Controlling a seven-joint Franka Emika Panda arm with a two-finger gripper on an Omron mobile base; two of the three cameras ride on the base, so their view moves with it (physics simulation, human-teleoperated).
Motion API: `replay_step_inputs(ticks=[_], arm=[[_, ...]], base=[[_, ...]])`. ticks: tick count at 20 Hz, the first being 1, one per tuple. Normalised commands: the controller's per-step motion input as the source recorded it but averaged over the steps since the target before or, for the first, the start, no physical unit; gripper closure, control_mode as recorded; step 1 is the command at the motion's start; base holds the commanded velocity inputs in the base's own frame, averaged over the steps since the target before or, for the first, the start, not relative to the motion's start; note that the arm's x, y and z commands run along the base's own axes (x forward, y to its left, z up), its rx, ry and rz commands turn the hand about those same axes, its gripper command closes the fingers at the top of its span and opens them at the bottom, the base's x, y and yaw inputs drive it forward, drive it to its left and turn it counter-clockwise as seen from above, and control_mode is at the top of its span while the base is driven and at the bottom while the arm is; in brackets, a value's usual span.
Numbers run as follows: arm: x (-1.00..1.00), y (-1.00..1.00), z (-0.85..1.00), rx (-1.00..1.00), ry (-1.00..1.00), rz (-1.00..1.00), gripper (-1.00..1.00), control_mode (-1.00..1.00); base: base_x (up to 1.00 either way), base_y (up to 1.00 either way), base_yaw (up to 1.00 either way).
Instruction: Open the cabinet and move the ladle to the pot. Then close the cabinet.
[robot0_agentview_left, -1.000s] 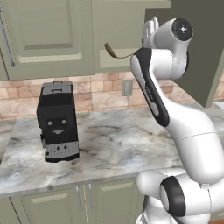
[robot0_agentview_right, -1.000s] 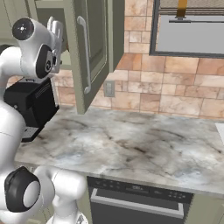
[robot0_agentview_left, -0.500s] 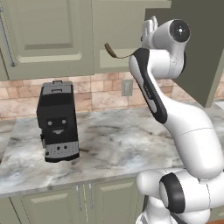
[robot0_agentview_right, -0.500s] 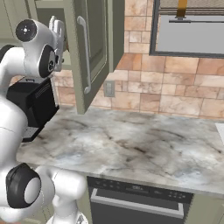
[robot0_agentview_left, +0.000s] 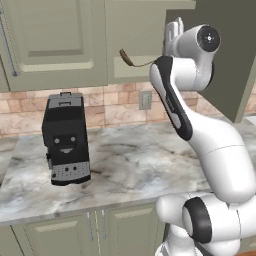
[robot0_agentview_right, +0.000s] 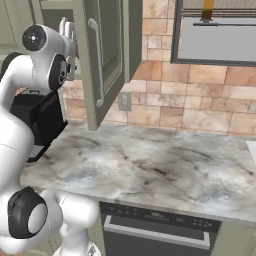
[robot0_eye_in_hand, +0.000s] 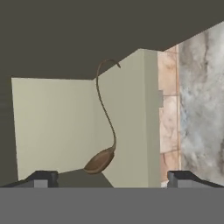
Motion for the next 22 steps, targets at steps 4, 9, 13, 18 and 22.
replay_step_inputs(ticks=[4, 9, 13, 18, 22], arm=[[0.00, -0.22, 0.00, 0.00, -0.03, -0.03, -1.00, -1.00], [0.13, -0.10, 0.00, -0.01, 0.00, -0.01, -1.00, -1.00], [0.15, -0.03, 0.00, -0.02, -0.01, 0.00, -1.00, -1.00], [0.21, -0.03, 0.00, -0.02, 0.00, 0.00, -1.00, -1.00], [0.10, -0.05, 0.00, -0.02, 0.00, 0.00, -1.00, -1.00]], base=[[0.00, 0.00, 0.00], [0.00, 0.00, 0.00], [0.00, 0.00, 0.00], [0.00, 0.00, 0.00], [0.00, 0.00, 0.00]])
